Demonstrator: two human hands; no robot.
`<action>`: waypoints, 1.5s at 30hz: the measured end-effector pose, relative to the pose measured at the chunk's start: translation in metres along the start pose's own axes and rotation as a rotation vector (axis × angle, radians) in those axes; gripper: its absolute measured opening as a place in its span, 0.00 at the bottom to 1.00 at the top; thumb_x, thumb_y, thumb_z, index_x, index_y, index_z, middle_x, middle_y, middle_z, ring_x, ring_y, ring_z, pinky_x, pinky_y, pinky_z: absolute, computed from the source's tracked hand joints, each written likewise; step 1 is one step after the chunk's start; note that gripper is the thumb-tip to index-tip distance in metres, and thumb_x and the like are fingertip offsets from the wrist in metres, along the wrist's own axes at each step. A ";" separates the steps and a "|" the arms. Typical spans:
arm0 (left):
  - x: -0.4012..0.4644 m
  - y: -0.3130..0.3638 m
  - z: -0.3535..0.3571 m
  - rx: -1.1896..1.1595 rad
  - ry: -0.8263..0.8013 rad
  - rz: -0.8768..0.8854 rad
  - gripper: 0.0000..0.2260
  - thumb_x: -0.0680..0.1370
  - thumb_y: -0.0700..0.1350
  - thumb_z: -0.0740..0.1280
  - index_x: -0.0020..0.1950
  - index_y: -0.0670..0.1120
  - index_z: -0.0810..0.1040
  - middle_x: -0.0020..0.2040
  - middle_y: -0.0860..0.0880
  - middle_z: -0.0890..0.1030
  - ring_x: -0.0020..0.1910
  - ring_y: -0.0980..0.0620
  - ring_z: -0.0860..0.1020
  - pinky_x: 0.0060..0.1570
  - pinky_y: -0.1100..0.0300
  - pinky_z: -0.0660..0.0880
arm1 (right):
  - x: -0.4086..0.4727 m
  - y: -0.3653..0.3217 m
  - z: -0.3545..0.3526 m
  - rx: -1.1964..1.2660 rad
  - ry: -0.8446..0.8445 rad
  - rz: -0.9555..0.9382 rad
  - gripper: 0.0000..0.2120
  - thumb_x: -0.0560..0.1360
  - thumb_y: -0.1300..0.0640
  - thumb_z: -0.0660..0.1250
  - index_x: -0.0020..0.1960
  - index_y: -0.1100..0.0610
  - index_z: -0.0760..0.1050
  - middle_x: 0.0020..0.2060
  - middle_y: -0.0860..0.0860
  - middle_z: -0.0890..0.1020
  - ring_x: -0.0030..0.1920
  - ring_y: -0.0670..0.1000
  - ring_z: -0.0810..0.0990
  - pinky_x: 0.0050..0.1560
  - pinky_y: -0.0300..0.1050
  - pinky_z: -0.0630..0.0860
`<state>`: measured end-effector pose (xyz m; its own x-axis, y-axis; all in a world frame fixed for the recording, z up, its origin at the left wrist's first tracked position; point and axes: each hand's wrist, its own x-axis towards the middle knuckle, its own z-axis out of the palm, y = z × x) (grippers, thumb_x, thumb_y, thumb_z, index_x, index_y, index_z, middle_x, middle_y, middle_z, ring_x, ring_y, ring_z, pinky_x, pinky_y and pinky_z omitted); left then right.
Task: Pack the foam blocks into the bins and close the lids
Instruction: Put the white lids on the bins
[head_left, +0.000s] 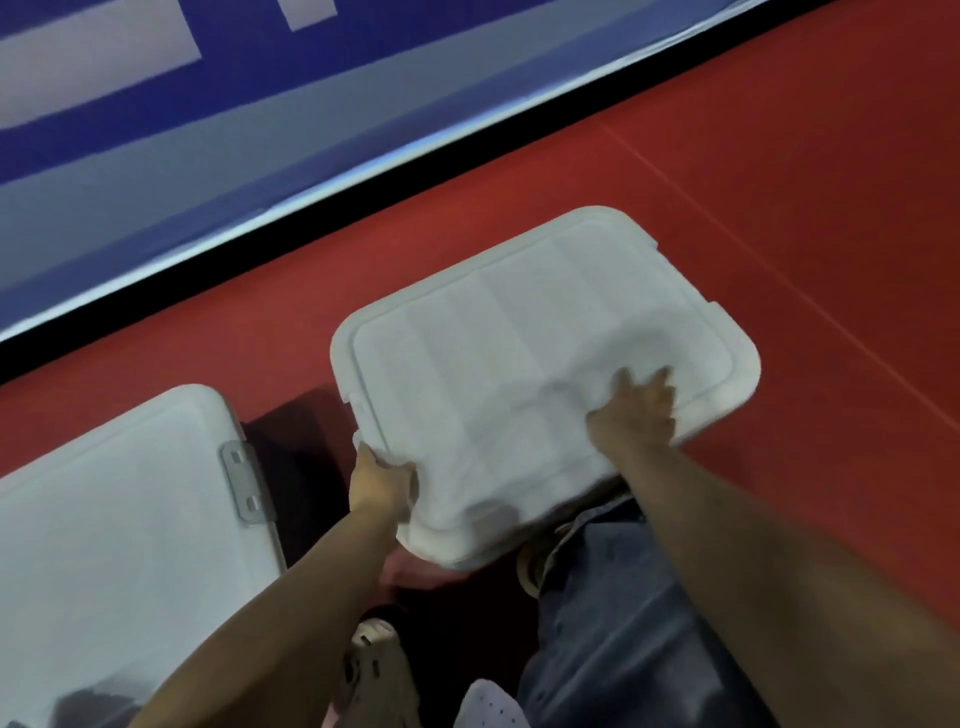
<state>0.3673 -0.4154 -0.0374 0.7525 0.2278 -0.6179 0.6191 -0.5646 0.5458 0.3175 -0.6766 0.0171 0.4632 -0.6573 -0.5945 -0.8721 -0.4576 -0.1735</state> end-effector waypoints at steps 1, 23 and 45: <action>0.002 0.003 0.001 -0.008 -0.003 -0.009 0.23 0.76 0.41 0.67 0.70 0.45 0.65 0.60 0.46 0.77 0.54 0.43 0.76 0.52 0.55 0.72 | -0.003 -0.006 0.008 -0.117 -0.090 -0.096 0.40 0.77 0.46 0.61 0.77 0.53 0.38 0.75 0.58 0.35 0.76 0.61 0.41 0.74 0.58 0.50; 0.013 -0.043 0.004 -0.220 -0.114 -0.264 0.56 0.56 0.62 0.80 0.76 0.48 0.55 0.71 0.41 0.66 0.64 0.39 0.73 0.60 0.44 0.74 | 0.016 0.001 0.029 -0.359 -0.155 -0.064 0.40 0.76 0.42 0.57 0.77 0.54 0.37 0.75 0.62 0.40 0.75 0.63 0.46 0.71 0.62 0.51; 0.002 -0.023 0.013 -0.415 -0.115 -0.146 0.36 0.77 0.48 0.66 0.77 0.62 0.48 0.67 0.50 0.74 0.60 0.45 0.76 0.66 0.47 0.71 | -0.002 -0.017 0.022 -0.084 -0.425 -0.396 0.32 0.73 0.37 0.64 0.74 0.43 0.60 0.75 0.51 0.34 0.73 0.62 0.31 0.74 0.56 0.45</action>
<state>0.3510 -0.4122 -0.0586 0.6356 0.1782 -0.7512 0.7719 -0.1623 0.6146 0.3277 -0.6543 0.0037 0.6323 -0.1364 -0.7626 -0.6217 -0.6767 -0.3944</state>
